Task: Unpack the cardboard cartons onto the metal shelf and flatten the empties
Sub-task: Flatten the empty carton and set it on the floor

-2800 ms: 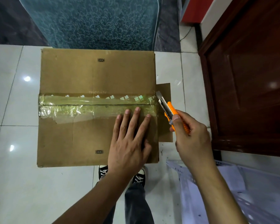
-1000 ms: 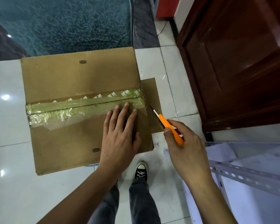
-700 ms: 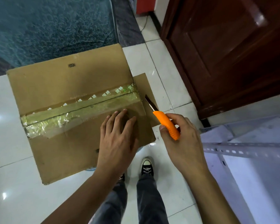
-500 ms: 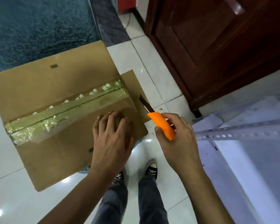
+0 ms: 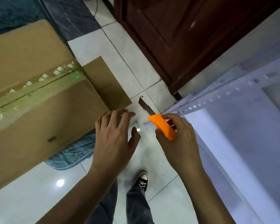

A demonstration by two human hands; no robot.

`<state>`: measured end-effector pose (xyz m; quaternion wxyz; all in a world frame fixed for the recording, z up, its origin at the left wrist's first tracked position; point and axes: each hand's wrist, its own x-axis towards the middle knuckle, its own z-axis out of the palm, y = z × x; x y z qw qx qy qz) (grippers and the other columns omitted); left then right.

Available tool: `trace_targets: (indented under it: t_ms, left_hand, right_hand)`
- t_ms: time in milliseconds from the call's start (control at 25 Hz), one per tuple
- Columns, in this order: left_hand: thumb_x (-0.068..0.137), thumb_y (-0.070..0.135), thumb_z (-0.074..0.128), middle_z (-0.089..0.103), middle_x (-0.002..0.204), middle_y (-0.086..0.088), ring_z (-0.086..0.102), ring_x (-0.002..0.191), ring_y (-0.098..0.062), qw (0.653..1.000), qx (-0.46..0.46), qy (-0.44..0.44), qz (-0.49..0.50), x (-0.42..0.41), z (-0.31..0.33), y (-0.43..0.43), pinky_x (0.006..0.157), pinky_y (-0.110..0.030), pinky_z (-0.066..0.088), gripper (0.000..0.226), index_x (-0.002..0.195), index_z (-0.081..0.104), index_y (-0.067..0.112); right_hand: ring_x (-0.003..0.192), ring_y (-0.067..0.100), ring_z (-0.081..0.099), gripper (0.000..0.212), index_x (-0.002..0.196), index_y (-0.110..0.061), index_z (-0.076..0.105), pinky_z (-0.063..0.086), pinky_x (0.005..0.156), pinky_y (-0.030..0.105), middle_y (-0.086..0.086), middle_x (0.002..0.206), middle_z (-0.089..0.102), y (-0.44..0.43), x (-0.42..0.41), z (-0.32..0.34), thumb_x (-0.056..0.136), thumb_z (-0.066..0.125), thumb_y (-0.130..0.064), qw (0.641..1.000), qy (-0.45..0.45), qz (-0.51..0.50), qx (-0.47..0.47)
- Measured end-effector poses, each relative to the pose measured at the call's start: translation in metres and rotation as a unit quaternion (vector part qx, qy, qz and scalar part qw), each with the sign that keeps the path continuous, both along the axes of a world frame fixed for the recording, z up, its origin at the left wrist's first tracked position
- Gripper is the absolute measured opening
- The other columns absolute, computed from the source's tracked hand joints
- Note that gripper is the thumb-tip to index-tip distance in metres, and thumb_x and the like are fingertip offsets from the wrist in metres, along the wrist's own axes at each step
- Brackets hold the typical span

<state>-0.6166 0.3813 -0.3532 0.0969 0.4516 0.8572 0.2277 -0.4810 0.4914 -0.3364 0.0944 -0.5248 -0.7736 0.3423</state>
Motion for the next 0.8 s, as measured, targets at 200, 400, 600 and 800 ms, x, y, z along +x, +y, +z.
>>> trace_targets:
  t_ms: [200,400,600,800]
  left_hand:
    - [0.086,0.026,0.071,0.064,0.121,-0.008,0.056,0.112,-0.032,1.0,0.001,-0.002,-0.005,0.044,-0.006,0.013,0.098,-0.051,0.043,0.036,0.12,0.063,0.016]
    - [0.091,0.03,0.058,0.063,0.121,-0.004,0.053,0.115,-0.027,0.999,-0.001,-0.009,-0.034,0.083,-0.013,0.023,0.101,-0.044,0.038,0.034,0.122,0.062,0.017]
    - [0.089,0.031,0.053,0.063,0.119,-0.002,0.052,0.112,-0.026,0.998,0.0,-0.011,-0.057,0.121,-0.012,0.035,0.098,-0.04,0.036,0.036,0.121,0.062,0.018]
    - [0.09,0.027,0.059,0.062,0.117,-0.001,0.053,0.11,-0.027,0.997,0.002,-0.02,-0.078,0.15,-0.012,0.041,0.096,-0.04,0.037,0.033,0.121,0.061,0.018]
  right_hand:
    - [0.1,0.016,0.055,0.038,0.115,-0.035,0.062,0.05,0.091,0.044,-0.012,0.106,0.06,0.01,0.054,-0.008,0.082,0.077,-0.023,1.0,-0.022,-0.014,-0.001]
    - [0.098,0.016,0.054,0.04,0.116,-0.035,0.062,0.049,0.09,0.044,-0.009,0.107,0.061,0.018,0.106,-0.016,0.082,0.078,-0.023,0.998,-0.043,-0.032,-0.011]
    - [0.096,0.02,0.055,0.037,0.112,-0.031,0.063,0.049,0.087,0.047,-0.007,0.101,0.062,0.026,0.154,-0.027,0.08,0.076,-0.019,0.998,-0.035,-0.053,0.014]
    - [0.088,0.025,0.057,0.035,0.11,-0.025,0.066,0.051,0.08,0.048,-0.003,0.094,0.061,0.043,0.192,-0.045,0.078,0.075,-0.014,0.992,-0.056,-0.095,0.058]
